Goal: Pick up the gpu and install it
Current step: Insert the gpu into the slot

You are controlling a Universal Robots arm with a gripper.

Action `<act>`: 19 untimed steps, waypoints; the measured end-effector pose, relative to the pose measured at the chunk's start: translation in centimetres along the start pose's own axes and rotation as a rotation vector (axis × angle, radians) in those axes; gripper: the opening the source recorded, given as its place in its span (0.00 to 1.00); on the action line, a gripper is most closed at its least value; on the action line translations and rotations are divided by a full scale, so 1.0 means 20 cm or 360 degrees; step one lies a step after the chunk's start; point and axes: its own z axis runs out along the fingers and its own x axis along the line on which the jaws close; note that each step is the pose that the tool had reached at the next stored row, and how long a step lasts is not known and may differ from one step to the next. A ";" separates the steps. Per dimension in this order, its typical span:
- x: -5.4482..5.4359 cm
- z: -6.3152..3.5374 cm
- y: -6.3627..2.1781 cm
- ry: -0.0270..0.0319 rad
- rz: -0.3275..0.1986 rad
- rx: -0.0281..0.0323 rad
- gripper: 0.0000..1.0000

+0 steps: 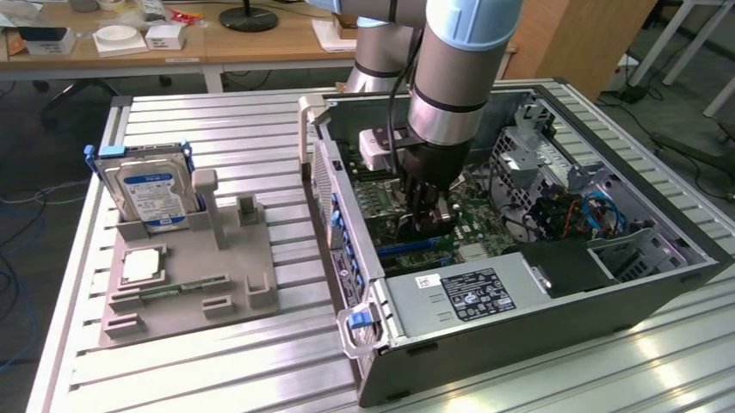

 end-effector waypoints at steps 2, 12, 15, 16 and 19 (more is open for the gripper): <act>0.00 0.000 0.000 0.00000 0.0000 0.00001 0.27; 0.00 0.002 -0.008 0.00000 0.0000 0.00004 0.27; 0.00 0.003 -0.011 0.00000 0.0000 0.00005 0.27; 0.00 0.003 -0.011 0.00000 0.0000 0.00004 0.27; 0.00 0.007 -0.011 -0.00006 0.0000 0.00009 0.27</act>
